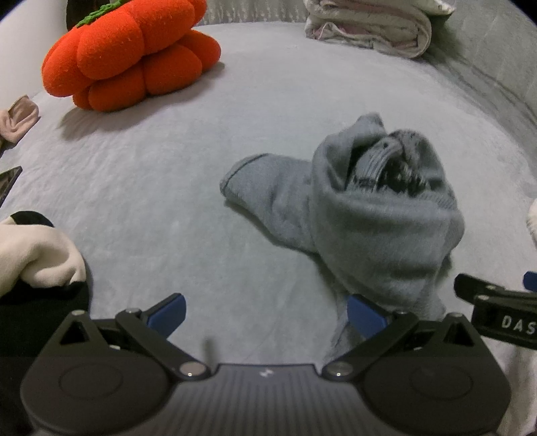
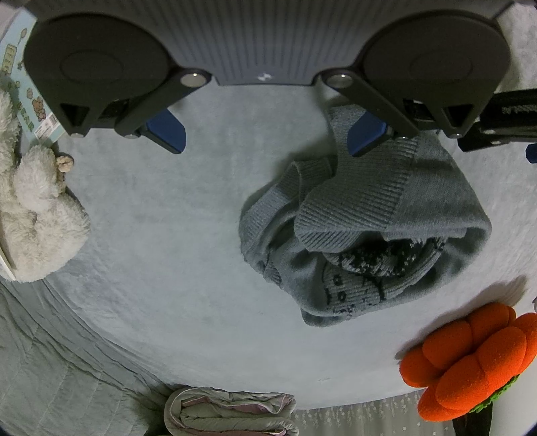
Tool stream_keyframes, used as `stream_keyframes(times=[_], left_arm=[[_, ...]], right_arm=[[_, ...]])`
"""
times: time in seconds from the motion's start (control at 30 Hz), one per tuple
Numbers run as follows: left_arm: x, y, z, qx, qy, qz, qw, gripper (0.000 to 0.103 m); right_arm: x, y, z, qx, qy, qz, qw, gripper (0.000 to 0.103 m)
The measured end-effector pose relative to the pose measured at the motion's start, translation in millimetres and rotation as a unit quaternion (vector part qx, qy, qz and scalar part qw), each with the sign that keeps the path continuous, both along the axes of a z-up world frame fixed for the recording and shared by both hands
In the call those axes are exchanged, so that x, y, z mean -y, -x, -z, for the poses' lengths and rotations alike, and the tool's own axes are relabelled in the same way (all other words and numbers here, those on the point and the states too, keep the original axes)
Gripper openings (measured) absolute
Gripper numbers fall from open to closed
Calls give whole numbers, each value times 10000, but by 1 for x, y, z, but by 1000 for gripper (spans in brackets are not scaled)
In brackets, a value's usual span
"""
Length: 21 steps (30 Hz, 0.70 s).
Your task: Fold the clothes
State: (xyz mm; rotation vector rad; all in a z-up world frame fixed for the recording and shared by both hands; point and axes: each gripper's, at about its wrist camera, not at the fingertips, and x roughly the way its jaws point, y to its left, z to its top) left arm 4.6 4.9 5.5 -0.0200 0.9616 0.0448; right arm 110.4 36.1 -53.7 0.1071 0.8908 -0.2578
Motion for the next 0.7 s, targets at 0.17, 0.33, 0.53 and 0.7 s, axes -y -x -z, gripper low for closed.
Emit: stream_keyframes(times=[0.17,0.33,0.53,0.7], left_arm=[[-4,-5,-14,270,219,-111,9993,102],[-5,-18,-29,505,448,-180,9976,102],[-9,-40,-24,419,652,-155,9969,103],[-18,-50,-13,456,925,-34,9947,103]], right_arm=[[5,-1,-6,131,-132,12,9998,103],[15,-13,-7,129,-352,34,9993,103],[26,-34,-14,-32,-739,95,9972,103],[33,-50,-1,-93,-1024,153,9946,103]])
